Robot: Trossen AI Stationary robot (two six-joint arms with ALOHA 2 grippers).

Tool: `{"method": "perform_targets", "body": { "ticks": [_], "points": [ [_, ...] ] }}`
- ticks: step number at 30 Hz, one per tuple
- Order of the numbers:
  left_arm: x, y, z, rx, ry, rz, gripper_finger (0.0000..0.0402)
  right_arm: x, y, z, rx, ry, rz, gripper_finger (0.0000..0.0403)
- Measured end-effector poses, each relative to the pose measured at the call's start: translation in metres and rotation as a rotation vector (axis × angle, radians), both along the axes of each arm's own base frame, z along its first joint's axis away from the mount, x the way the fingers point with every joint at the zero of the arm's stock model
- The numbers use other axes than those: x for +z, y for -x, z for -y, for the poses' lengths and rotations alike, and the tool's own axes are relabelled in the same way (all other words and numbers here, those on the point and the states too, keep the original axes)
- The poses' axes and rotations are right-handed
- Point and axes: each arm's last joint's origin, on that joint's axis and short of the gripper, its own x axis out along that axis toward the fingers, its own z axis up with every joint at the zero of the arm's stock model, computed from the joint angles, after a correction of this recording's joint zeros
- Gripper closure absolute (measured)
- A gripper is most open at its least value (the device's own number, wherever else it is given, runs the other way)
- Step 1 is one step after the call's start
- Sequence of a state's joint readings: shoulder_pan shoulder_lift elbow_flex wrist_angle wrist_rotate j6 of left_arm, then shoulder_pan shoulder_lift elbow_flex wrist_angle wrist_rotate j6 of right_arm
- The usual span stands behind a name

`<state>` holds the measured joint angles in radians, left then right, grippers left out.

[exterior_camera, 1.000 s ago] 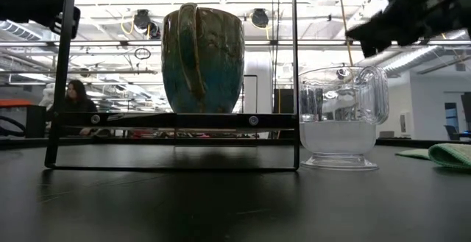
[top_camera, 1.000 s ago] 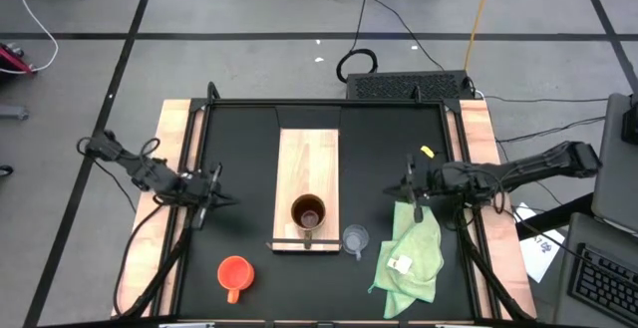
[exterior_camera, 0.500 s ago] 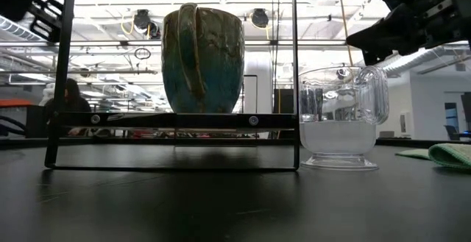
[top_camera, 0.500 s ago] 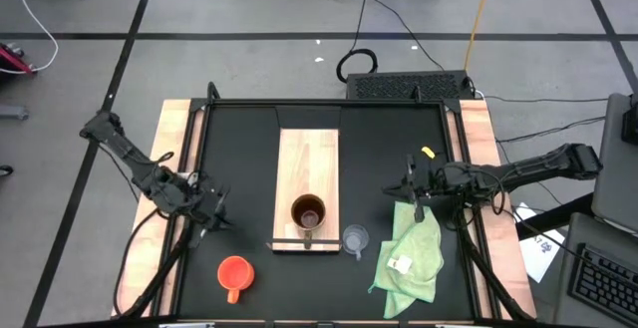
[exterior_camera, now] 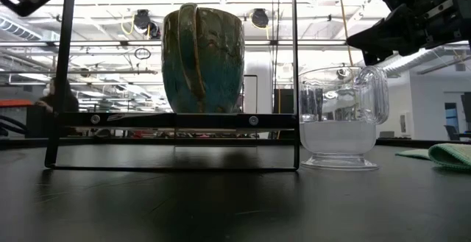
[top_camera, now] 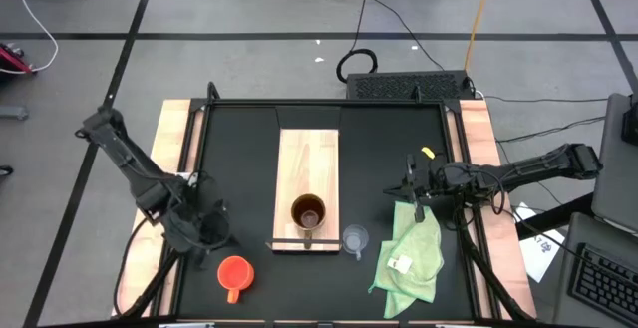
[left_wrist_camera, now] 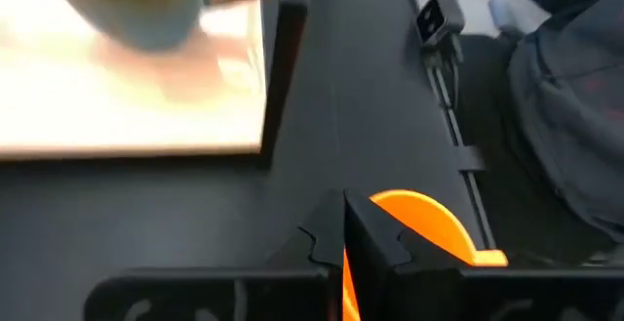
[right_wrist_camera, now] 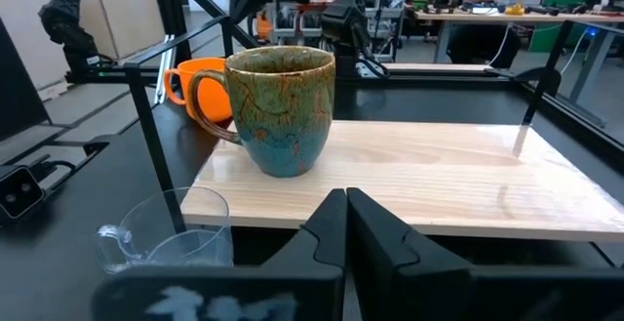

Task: Stack small to large cups/mugs on shelf
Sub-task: Put the orange mug on the shelf

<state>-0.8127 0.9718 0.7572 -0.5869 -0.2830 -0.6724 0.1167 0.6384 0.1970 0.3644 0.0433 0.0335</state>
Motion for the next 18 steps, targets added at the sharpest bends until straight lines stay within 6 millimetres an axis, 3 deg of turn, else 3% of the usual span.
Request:
{"method": "perform_targets", "body": {
  "ticks": [10,18],
  "points": [
    [-0.018,-0.019,0.021,0.068,0.078,-0.298,0.0291,0.001,0.000,0.000,-0.001,-0.008,0.005,0.0403],
    [-0.027,-0.025,0.024,0.054,0.108,-0.396,0.0224,0.001,0.000,0.000,-0.001,-0.011,0.012,0.0403]
  ]
}}
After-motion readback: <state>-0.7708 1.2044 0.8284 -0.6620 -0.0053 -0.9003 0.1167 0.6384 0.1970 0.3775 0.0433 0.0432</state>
